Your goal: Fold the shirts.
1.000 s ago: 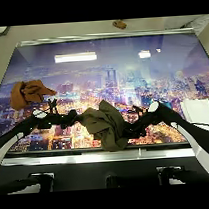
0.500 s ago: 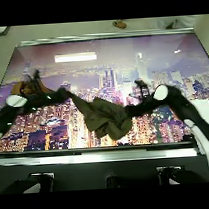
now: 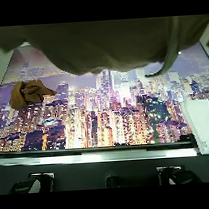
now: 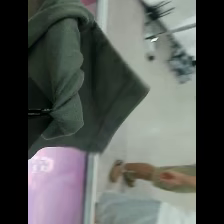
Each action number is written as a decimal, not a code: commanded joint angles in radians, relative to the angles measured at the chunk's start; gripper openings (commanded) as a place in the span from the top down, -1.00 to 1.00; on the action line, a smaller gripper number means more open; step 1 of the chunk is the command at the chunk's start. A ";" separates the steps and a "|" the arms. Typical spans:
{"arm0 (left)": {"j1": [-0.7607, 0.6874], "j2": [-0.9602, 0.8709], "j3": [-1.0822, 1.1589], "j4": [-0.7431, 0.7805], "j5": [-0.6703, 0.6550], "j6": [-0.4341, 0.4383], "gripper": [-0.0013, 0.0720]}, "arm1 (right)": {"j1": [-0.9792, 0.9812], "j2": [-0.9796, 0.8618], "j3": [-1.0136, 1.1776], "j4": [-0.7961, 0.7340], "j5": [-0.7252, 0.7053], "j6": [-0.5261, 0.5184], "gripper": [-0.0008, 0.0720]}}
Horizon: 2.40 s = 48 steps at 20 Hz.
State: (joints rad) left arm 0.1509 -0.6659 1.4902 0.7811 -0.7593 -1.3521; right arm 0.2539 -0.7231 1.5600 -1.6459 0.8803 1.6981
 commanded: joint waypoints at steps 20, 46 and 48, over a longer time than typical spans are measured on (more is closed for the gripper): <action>-0.117 -0.475 -0.727 0.158 -0.111 0.071 0.89 | -0.016 -0.953 0.038 0.381 0.222 0.261 -0.67; -0.121 -0.468 -0.710 0.189 -0.131 0.074 0.88 | 0.237 -0.583 -0.997 1.276 -0.203 -0.023 0.38; -0.121 -0.468 -0.710 0.189 -0.138 0.074 0.88 | 0.226 -0.578 -0.974 1.252 -0.177 -0.068 0.85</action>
State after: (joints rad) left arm 0.0303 -1.1332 0.7799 0.9695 -0.8921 -1.2789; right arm 0.4625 -1.3006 0.5709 -0.4252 0.7406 1.6596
